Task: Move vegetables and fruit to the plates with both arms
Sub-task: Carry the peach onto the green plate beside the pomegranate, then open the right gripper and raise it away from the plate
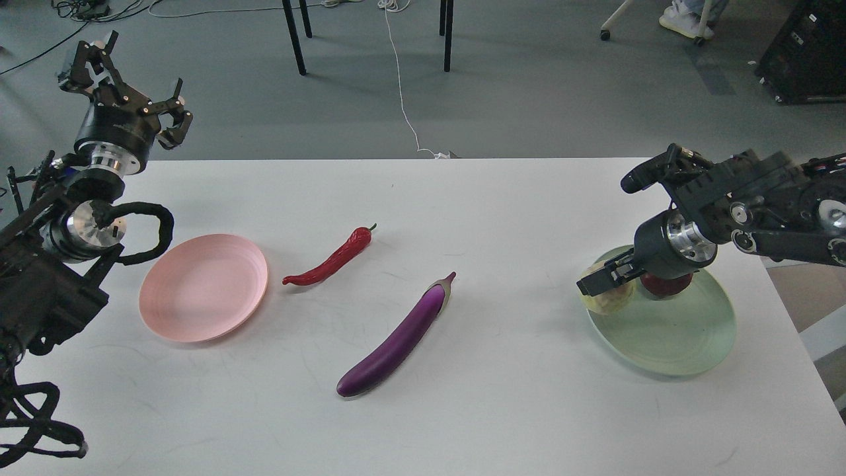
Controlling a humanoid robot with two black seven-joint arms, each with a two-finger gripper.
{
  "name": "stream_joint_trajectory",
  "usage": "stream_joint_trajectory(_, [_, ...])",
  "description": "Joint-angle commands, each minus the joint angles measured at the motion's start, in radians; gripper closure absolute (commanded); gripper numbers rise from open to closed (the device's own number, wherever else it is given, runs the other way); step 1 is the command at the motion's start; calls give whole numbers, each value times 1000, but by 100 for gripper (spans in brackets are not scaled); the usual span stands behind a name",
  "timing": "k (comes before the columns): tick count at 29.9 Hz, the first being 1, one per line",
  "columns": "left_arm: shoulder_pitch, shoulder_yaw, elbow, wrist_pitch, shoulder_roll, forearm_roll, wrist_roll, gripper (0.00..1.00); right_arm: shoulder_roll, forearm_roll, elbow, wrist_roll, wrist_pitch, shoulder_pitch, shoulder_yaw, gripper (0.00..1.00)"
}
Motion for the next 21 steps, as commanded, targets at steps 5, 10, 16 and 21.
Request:
stream_joint_trajectory(5, [-8, 7, 0, 3, -1, 1, 8, 2, -79, -30, -1, -3, -2, -64, 7, 34])
stream_joint_trajectory(10, [-17, 8, -3, 3, -5, 9, 13, 2, -101, -32, -2, -6, -3, -89, 16, 22])
stream_joint_trajectory(16, [-53, 24, -1, 0, 0, 14, 82, 2, -135, -12, 5, -8, 0, -92, 71, 2])
stream_joint_trajectory(21, [-62, 22, -1, -42, -3, 14, 172, 2, -162, 40, -1, -6, 7, -87, 151, 2])
